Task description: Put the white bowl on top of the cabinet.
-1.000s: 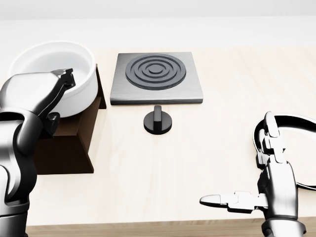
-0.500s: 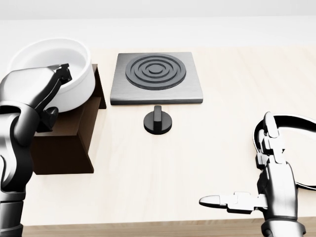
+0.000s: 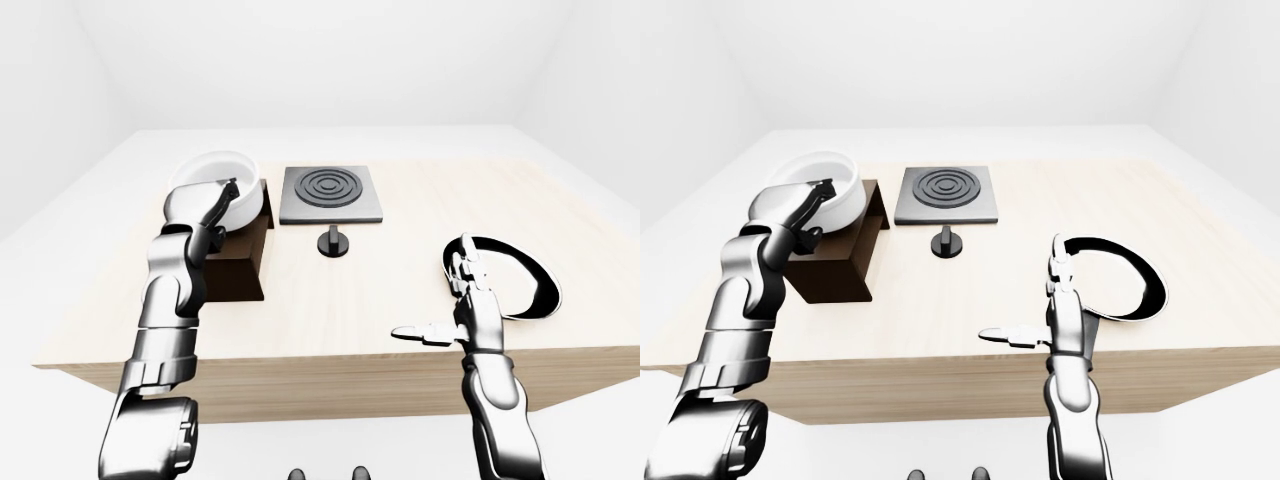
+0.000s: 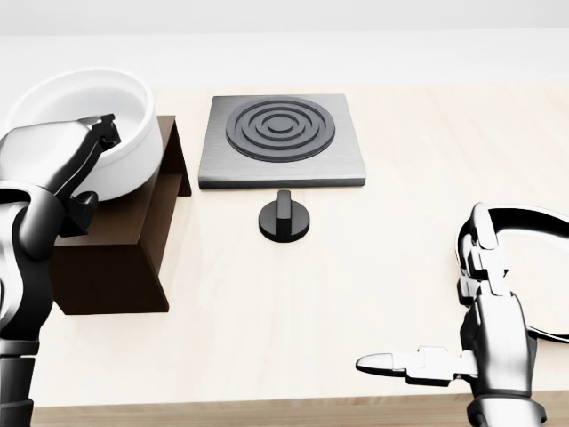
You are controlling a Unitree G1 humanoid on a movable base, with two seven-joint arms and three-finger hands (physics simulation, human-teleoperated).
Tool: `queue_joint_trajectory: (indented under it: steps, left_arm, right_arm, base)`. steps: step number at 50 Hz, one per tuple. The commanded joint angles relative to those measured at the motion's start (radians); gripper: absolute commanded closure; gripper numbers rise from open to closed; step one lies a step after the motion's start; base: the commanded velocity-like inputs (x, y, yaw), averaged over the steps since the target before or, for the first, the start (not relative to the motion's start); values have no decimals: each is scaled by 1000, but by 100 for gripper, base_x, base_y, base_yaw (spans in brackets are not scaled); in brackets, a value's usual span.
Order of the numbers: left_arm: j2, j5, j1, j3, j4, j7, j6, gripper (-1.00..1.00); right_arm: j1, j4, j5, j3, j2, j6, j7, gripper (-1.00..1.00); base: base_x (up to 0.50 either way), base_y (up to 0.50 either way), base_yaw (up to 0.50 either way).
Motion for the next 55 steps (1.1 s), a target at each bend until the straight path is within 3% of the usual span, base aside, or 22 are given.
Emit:
queue_joint_trajectory:
  steps: [1, 37, 55]
  left_arm:
    - [11, 19, -15, 10, -4, 53, 0, 100]
    - [39, 7, -1, 22, 10, 71, 0, 100]
    - [37, -48, -16, 18, 94, 144, 0, 100]
  right_arm:
    - [2, 2, -2, 3, 0, -4, -1, -100]
    - [6, 11, -13, 16, 2, -15, -9, -100]
    - [4, 24, -19, 21, 2, -25, -11, -100]
  base:
    - [0, 0, 0]
    - [0, 0, 0]
    - [0, 0, 0]
